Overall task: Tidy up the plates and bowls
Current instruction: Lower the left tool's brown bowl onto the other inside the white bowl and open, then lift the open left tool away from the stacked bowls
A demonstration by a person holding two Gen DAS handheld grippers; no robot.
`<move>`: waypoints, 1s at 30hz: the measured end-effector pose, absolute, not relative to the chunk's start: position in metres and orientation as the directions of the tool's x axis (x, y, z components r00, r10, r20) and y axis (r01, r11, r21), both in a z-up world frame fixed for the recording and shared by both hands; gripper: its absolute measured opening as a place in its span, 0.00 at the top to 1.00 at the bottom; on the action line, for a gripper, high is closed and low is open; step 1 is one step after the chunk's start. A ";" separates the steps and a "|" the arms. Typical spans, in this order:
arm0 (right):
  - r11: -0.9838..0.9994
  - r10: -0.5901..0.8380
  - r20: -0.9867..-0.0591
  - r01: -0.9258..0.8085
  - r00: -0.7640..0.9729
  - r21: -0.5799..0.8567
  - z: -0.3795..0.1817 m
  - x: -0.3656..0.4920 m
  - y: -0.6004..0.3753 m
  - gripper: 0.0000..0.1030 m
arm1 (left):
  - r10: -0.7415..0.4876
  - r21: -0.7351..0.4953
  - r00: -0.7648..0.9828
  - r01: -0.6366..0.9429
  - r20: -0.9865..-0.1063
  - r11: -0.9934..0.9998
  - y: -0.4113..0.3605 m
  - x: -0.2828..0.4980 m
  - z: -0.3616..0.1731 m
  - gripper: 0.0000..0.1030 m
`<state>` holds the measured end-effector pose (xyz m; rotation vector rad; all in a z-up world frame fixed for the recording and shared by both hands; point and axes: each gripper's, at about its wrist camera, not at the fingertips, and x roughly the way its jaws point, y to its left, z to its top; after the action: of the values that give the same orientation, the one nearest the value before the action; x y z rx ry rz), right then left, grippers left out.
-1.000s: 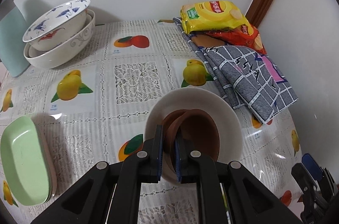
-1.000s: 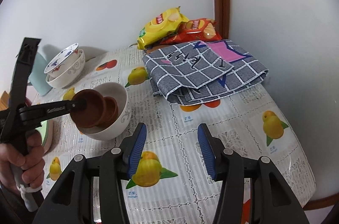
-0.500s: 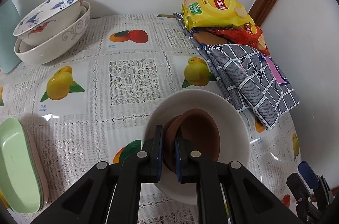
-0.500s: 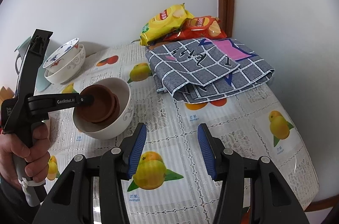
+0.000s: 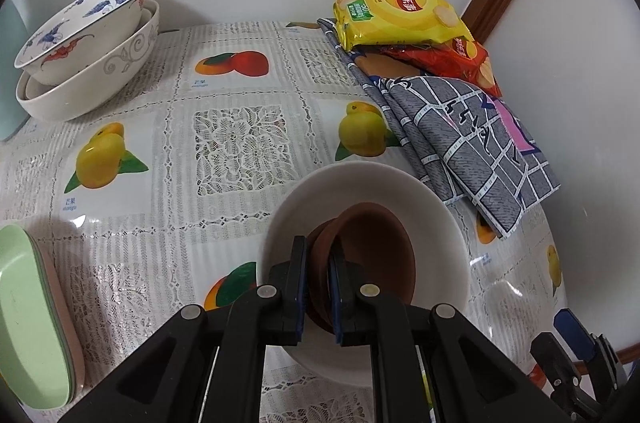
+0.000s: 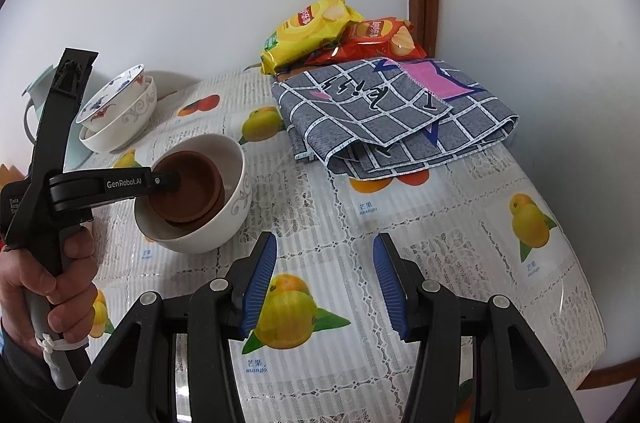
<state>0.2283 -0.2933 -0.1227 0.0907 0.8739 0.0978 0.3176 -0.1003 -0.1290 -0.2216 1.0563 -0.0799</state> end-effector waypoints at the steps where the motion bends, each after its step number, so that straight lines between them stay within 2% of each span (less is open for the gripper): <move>1: 0.992 0.121 -0.761 -0.048 0.638 0.118 -0.123 0.228 -0.293 0.51 | -0.170 -0.215 0.490 -0.038 -0.855 0.976 -0.101 0.317 -0.129 0.90; 3: 0.993 0.116 -0.763 -0.046 0.636 0.113 -0.122 0.227 -0.292 0.51 | -0.167 -0.205 0.485 -0.026 -0.858 0.978 -0.103 0.316 -0.128 0.89; 5: 0.993 0.116 -0.765 -0.045 0.634 0.113 -0.122 0.225 -0.291 0.51 | -0.172 -0.204 0.479 -0.016 -0.861 0.979 -0.105 0.314 -0.128 0.81; 10: 0.993 0.114 -0.761 -0.044 0.639 0.112 -0.118 0.220 -0.289 0.51 | -0.162 -0.181 0.481 0.006 -0.861 0.983 -0.111 0.308 -0.124 0.74; 14: 0.993 0.111 -0.758 -0.043 0.643 0.108 -0.113 0.216 -0.286 0.51 | -0.148 -0.166 0.493 0.007 -0.857 0.986 -0.112 0.299 -0.113 0.61; 16: 0.994 0.107 -0.757 -0.044 0.645 0.104 -0.110 0.212 -0.284 0.46 | -0.144 -0.160 0.503 0.013 -0.852 0.987 -0.110 0.294 -0.107 0.58; 24: 0.998 0.070 -0.759 -0.037 0.648 0.060 -0.098 0.192 -0.268 0.40 | -0.071 -0.091 0.531 -0.011 -0.844 0.996 -0.097 0.253 -0.082 0.51; 27: 0.997 0.073 -0.748 -0.049 0.659 0.054 -0.088 0.179 -0.261 0.37 | -0.043 -0.062 0.543 -0.017 -0.839 0.998 -0.089 0.232 -0.073 0.40; 29: 0.999 0.054 -0.735 -0.035 0.676 0.042 -0.079 0.170 -0.255 0.36 | -0.030 -0.047 0.556 -0.015 -0.831 0.999 -0.083 0.218 -0.066 0.38; 30: 0.999 0.048 -0.732 -0.027 0.680 0.040 -0.076 0.166 -0.254 0.31 | -0.029 -0.044 0.561 -0.012 -0.827 0.999 -0.080 0.212 -0.064 0.36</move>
<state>0.1664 -0.2539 -0.0760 0.0262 0.8226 0.0422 0.2124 -0.0802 -0.0637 -0.0459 0.9748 -0.0104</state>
